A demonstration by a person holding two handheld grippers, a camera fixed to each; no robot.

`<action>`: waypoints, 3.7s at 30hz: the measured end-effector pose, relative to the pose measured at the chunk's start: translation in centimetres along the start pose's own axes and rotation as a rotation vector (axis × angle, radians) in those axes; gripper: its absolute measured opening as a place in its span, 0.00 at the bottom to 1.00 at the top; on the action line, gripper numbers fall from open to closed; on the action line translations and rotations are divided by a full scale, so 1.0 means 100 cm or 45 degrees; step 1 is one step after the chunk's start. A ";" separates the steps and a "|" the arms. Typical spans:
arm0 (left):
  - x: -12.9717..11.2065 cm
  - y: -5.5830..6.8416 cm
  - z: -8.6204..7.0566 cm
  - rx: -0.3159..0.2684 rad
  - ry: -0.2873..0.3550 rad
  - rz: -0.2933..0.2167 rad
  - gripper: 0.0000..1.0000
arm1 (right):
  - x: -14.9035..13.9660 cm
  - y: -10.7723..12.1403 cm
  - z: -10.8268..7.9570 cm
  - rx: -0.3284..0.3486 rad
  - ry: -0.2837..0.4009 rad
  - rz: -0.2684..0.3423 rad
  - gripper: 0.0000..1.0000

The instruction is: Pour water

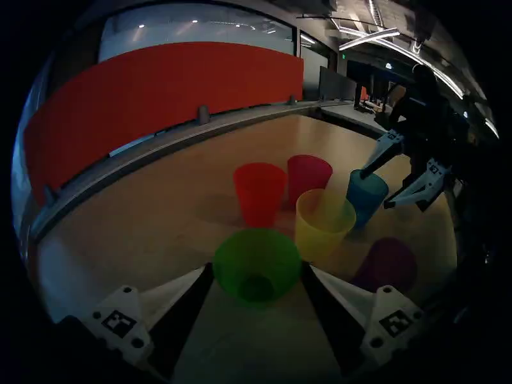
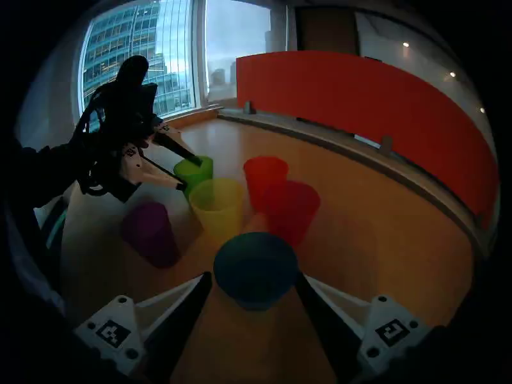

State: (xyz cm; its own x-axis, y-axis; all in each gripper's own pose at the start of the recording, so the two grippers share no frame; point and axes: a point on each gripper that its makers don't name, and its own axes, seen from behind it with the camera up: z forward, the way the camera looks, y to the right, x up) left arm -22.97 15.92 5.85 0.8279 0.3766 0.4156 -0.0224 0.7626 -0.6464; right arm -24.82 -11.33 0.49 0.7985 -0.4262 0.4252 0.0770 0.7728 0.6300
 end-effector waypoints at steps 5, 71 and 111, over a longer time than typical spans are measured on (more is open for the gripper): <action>0.002 -0.002 0.005 0.017 0.001 0.014 0.99 | 0.000 0.001 0.000 -0.001 0.000 0.002 1.00; 0.109 0.017 -0.107 0.115 0.459 -0.013 0.89 | 0.130 -0.007 -0.064 -0.154 0.522 -0.048 0.93; 0.121 0.089 -0.109 -0.006 0.524 0.049 0.89 | 0.214 -0.028 -0.095 -0.146 0.606 -0.439 0.93</action>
State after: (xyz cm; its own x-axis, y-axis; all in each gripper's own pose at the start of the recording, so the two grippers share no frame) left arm -7.04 21.56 -1.81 0.9815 0.1624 0.1011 -0.0559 0.7491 -0.6600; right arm -2.23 -18.13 1.64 0.8937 -0.4245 -0.1456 0.4219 0.6843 0.5948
